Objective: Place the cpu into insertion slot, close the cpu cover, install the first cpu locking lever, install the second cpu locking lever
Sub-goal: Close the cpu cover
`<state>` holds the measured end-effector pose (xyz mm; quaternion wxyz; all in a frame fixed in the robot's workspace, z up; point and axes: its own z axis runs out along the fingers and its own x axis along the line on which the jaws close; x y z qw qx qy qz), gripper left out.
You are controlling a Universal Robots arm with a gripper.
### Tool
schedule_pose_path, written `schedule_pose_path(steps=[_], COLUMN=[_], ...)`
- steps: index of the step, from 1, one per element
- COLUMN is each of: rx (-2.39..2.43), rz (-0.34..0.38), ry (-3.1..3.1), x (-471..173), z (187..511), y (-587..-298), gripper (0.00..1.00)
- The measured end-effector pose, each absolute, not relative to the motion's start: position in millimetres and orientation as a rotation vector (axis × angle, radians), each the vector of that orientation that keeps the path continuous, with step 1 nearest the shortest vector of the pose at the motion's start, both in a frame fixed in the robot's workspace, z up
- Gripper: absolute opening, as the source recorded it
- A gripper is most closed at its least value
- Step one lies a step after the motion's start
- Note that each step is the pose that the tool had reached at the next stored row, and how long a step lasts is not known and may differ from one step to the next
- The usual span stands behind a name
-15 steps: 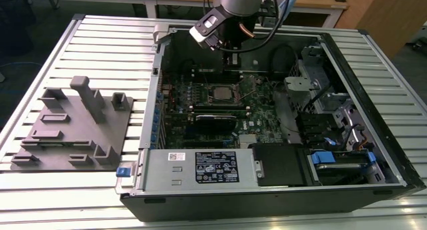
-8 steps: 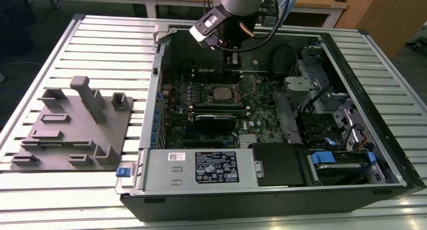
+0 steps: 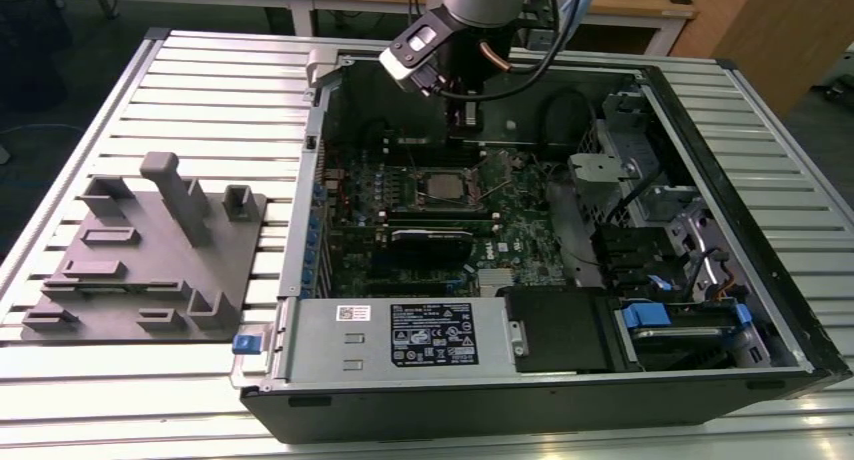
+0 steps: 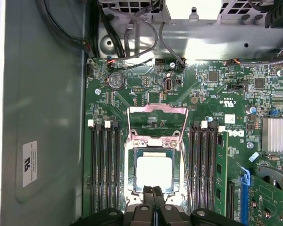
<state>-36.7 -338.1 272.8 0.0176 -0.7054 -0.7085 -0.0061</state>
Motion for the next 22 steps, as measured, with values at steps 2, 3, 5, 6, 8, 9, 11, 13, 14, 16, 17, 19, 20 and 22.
schedule_pose_path(steps=[2, 3, 5, 6, 8, 9, 11, 13, 14, 16, 17, 19, 20, 22], rx=[-2.192, -2.192, -2.192, -2.192, -2.192, -2.192, -2.192, -2.192, -2.192, -2.192, -2.192, -2.192, -2.192, -2.192], rz=[-0.019, -0.019, -0.019, -0.019, -0.019, -0.019, -0.019, -0.019, -0.019, -0.019, -0.019, -0.019, -0.019, -0.019], ry=[-2.201, -2.201, -2.201, -2.201, -2.201, -2.201, -2.201, -2.201, -2.201, -2.201, -2.201, -2.201, -2.201, -2.201], x=[-36.1, -35.8, -35.4, -35.3, -35.2, -35.0, -34.5, -33.8, -33.5, -32.8, -32.4, -31.7, -31.4, -30.8], z=[272.8, 272.9, 272.9, 272.8, 272.8, 272.8, 272.8, 272.8, 272.8, 272.8, 272.8, 272.8, 272.8, 272.8], y=[-338.1, -338.1, -338.1, -338.1, -338.1, -338.1, -338.1, -338.1, -338.1, -338.1, -338.1, -338.1, -338.1, -338.1], gripper=[0.11, 0.11, 0.11, 0.11, 0.11, 0.11, 0.11, 0.11, 0.11, 0.11, 0.11, 0.11, 0.11, 0.11])
